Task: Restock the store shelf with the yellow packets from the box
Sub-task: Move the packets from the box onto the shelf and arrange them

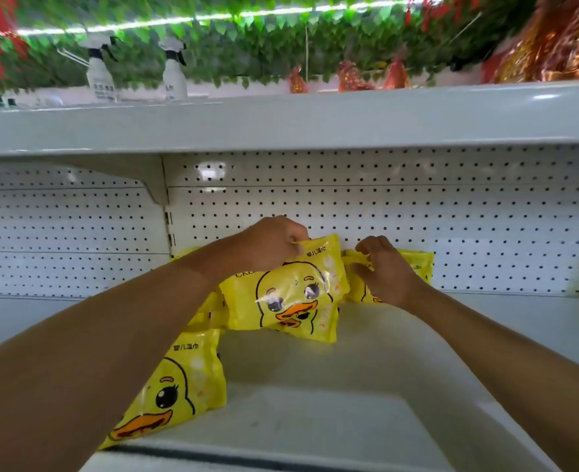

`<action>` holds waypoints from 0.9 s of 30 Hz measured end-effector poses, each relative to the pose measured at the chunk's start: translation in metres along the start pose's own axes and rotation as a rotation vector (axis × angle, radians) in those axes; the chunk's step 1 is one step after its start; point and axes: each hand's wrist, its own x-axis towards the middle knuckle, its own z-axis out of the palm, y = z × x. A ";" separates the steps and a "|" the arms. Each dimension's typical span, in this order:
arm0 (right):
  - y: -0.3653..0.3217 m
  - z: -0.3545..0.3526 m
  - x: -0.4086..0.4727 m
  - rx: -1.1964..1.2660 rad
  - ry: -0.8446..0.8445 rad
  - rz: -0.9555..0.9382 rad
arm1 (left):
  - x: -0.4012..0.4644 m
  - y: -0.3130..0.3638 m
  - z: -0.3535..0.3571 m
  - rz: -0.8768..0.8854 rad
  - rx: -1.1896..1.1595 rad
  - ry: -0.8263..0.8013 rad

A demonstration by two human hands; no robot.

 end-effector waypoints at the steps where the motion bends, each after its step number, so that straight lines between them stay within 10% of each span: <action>1: 0.005 -0.005 -0.004 -0.003 -0.018 0.024 | 0.006 -0.001 0.006 0.002 -0.001 -0.044; 6: 0.023 -0.018 -0.022 -0.021 -0.071 0.090 | 0.016 -0.011 0.043 -0.039 0.100 -0.198; 27: -0.001 -0.039 -0.074 -0.057 -0.094 0.177 | -0.013 -0.017 0.056 -0.068 0.250 0.110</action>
